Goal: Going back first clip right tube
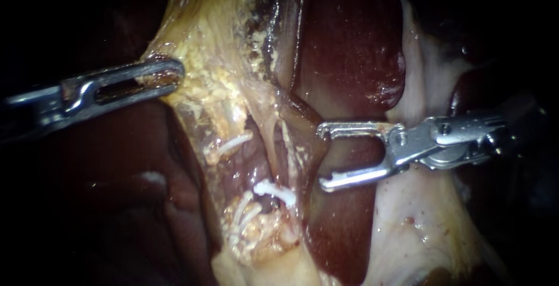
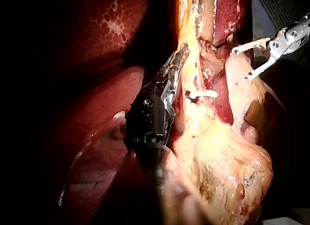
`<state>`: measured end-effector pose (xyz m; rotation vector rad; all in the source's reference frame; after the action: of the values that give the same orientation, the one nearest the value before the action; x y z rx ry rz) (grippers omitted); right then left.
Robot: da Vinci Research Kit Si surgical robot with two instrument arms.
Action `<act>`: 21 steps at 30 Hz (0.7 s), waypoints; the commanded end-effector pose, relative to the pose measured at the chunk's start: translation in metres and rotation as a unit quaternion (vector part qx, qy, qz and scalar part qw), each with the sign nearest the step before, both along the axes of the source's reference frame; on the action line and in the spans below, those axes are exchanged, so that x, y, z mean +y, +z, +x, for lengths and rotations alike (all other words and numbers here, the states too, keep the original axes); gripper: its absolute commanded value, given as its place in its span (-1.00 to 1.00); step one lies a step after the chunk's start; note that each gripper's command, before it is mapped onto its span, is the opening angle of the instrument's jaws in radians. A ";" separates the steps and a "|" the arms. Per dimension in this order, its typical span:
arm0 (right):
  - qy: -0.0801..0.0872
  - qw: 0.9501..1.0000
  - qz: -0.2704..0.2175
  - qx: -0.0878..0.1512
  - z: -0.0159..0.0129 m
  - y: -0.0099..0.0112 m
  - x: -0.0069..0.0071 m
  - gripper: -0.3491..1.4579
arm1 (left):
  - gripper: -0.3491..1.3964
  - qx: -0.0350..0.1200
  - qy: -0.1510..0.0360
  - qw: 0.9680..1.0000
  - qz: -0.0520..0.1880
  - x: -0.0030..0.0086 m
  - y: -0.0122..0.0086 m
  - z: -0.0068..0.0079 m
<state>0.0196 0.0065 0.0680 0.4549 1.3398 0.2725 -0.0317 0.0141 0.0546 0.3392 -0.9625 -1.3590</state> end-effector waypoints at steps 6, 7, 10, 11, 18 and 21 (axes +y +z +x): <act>0.010 1.000 -0.003 -0.003 -0.0010 -0.0009 0.0006 0.05 | -1.00 0.000 0.000 1.000 0.000 0.0000 0.0001 -0.0001; 0.010 1.000 -0.003 -0.003 -0.0010 -0.0009 0.0006 0.05 | -1.00 0.000 0.000 1.000 0.000 0.0000 0.0002 -0.0001; 0.008 1.000 -0.003 -0.002 -0.0009 -0.0009 0.0005 0.05 | -1.00 0.000 0.000 1.000 -0.002 -0.0001 0.0009 -0.0002; 0.009 1.000 -0.002 -0.001 -0.0008 -0.0009 0.0005 0.05 | -1.00 0.001 0.000 1.000 -0.003 -0.0002 0.0013 -0.0003; -0.005 1.000 0.000 0.010 -0.0003 -0.0006 0.0002 0.05 | -1.00 0.000 0.008 1.000 -0.005 -0.0008 0.0048 -0.0015; -0.010 1.000 0.001 0.013 0.0001 -0.0005 0.0000 0.05 | -1.00 -0.003 0.013 1.000 -0.005 -0.0008 0.0063 -0.0023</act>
<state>0.0199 0.0064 0.0676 0.4759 1.3616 0.2505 -0.0343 0.0134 0.0613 0.3449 -0.9659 -1.3292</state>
